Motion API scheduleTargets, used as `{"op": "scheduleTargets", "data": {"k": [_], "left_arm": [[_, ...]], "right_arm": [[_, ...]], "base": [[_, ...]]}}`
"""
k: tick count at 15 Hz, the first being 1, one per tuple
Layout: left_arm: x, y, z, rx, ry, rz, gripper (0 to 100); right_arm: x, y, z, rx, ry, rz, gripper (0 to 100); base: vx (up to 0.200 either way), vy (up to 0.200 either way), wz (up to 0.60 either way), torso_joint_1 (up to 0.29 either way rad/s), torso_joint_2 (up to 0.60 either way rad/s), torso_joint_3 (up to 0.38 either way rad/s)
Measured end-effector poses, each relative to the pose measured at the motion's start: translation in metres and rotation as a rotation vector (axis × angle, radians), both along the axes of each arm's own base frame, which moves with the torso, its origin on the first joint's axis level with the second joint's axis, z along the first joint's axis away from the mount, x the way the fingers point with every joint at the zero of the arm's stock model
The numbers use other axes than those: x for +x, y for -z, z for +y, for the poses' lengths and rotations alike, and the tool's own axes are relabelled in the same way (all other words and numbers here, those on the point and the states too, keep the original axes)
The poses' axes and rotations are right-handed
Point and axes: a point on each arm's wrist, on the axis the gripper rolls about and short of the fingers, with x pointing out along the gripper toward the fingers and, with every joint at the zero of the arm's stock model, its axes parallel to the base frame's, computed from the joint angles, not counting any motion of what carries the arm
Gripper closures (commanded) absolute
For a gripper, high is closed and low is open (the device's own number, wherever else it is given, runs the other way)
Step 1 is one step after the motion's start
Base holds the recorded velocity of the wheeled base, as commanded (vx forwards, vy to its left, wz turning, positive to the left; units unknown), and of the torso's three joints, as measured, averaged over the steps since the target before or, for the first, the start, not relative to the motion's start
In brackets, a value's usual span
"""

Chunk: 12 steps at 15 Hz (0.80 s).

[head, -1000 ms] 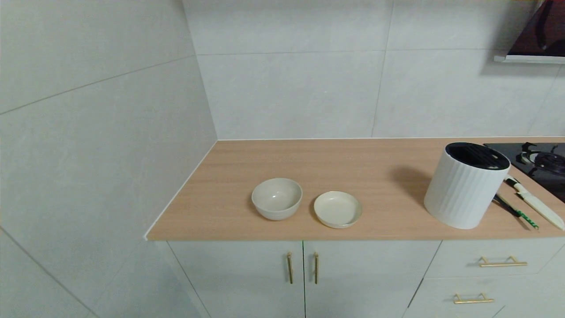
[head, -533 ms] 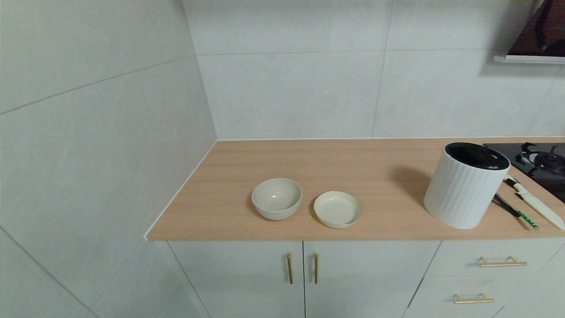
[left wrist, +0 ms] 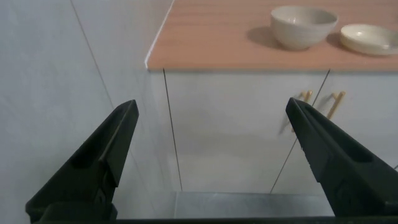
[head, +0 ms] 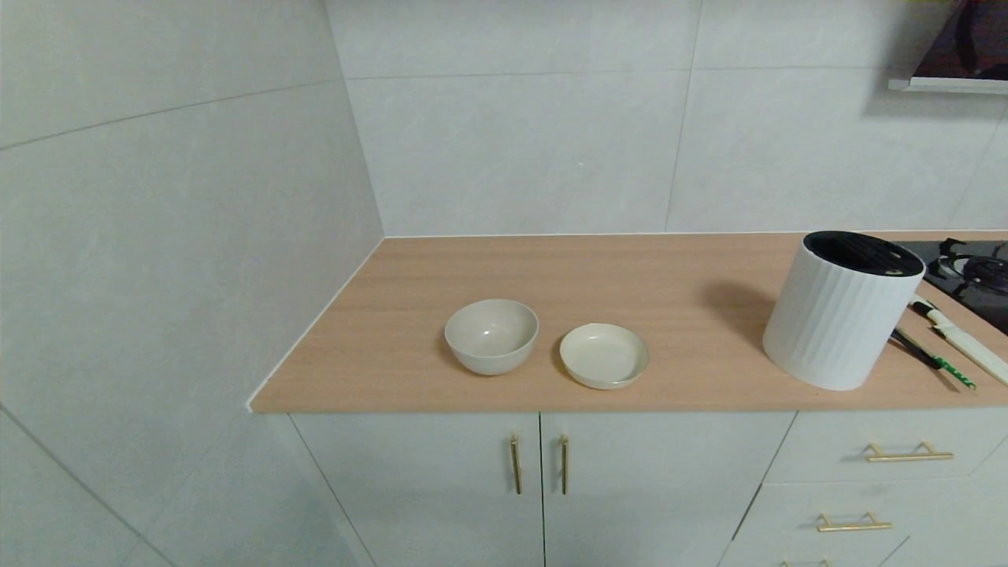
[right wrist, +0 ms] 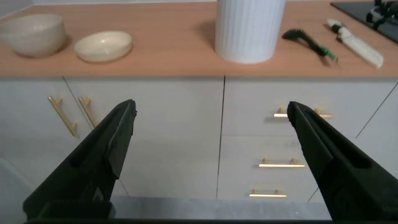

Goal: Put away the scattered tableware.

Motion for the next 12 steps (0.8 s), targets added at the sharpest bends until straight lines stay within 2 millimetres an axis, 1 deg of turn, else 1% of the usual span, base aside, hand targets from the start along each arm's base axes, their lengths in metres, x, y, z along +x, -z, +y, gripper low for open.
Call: {"op": "scheduleTargets", "data": {"k": [7,12], "left_arm": [[0.0,0.0,0.0,0.0,0.0,0.0,0],[0.0,0.0,0.0,0.0,0.0,0.0,0]], "right_arm": [[0.0,0.0,0.0,0.0,0.0,0.0,0],[0.0,0.0,0.0,0.0,0.0,0.0,0]], "base": [[0.0,0.0,0.0,-0.242,0.54,0.295],[0.0,0.0,0.0,-0.21,0.5,0.286]]}}
